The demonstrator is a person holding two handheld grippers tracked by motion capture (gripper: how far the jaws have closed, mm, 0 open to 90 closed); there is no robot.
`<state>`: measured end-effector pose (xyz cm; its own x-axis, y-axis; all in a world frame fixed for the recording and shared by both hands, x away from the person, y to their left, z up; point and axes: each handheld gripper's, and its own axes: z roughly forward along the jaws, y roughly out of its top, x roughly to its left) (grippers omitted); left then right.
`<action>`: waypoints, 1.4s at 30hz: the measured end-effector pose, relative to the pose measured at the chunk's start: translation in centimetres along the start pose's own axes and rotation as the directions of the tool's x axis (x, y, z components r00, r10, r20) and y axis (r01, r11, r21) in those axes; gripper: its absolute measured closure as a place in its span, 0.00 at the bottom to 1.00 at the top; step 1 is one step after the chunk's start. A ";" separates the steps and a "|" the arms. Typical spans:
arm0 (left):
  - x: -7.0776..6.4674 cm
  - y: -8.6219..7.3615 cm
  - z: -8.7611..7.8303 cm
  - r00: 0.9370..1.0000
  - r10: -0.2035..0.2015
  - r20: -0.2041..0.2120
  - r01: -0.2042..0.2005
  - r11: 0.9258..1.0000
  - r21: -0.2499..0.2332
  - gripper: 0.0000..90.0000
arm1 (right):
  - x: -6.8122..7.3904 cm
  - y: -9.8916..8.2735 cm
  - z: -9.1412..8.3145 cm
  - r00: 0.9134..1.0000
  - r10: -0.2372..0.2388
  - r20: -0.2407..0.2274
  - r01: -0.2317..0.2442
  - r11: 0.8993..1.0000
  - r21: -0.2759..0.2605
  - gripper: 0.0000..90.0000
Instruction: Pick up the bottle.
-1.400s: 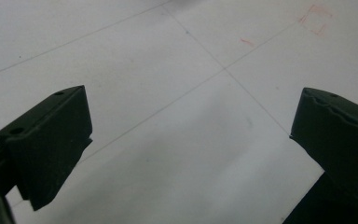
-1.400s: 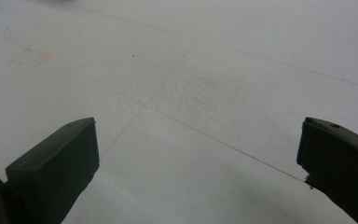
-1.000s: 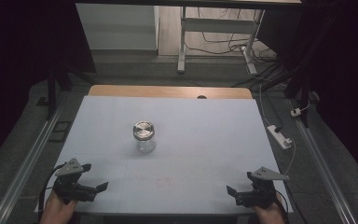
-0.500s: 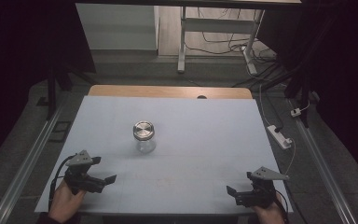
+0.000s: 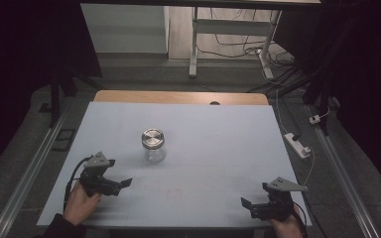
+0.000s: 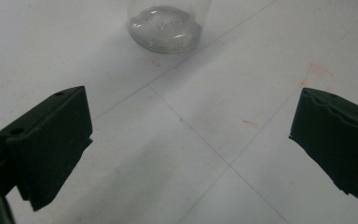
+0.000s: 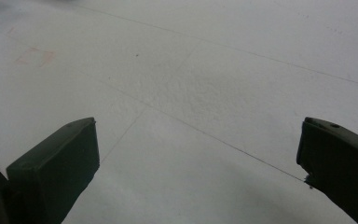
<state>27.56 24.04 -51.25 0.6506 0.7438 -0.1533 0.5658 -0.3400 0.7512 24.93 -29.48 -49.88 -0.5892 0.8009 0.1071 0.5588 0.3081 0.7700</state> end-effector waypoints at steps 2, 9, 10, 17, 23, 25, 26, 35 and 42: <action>0.1 0.3 0.4 1.000 0.005 -0.001 -0.005 1.000 0.008 0.00 | 0.0 0.0 0.0 1.000 0.000 0.000 0.000 1.000 0.000 0.00; 0.3 1.3 1.7 1.000 0.019 0.005 -0.019 0.999 0.025 0.00 | 0.0 0.0 0.0 1.000 -0.001 -0.002 0.001 1.000 0.003 0.00; 0.4 1.5 1.9 1.000 0.017 0.008 -0.017 1.000 0.026 0.00 | 0.0 0.0 0.0 1.000 -0.002 -0.003 0.002 1.000 0.003 0.00; 0.9 2.4 2.8 1.000 0.008 0.009 -0.009 1.000 0.019 0.00 | 0.0 0.0 0.0 1.000 -0.001 -0.004 0.001 1.000 0.003 0.00; 1.3 3.4 3.8 1.000 0.009 -0.006 -0.009 1.000 0.006 0.00 | 0.0 0.0 0.0 1.000 -0.001 -0.006 0.001 1.000 0.004 0.00; 1.4 3.7 4.2 1.000 0.014 -0.015 -0.014 1.000 0.004 0.00 | 0.0 0.0 0.0 1.000 -0.001 -0.007 0.001 1.000 0.004 0.00; 1.5 3.9 4.4 1.000 0.016 -0.020 -0.016 1.000 0.006 0.00 | 0.0 0.0 0.0 1.000 -0.001 -0.007 0.001 1.000 0.004 0.00; 1.9 5.8 7.0 0.999 0.042 -0.002 -0.042 0.999 -0.024 0.00 | -0.1 0.0 0.1 1.000 0.000 -0.011 0.000 1.000 0.006 0.00; 1.9 7.0 9.1 0.996 0.086 -0.008 -0.086 0.996 -0.001 0.00 | -0.1 0.0 0.1 1.000 0.003 -0.015 -0.003 1.000 0.009 0.00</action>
<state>37.34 17.91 -52.14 0.6927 0.7165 -0.0828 0.5070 -0.4020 0.7625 25.07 -29.52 -49.94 -0.5961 0.7940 0.1193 0.5659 0.3100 0.7640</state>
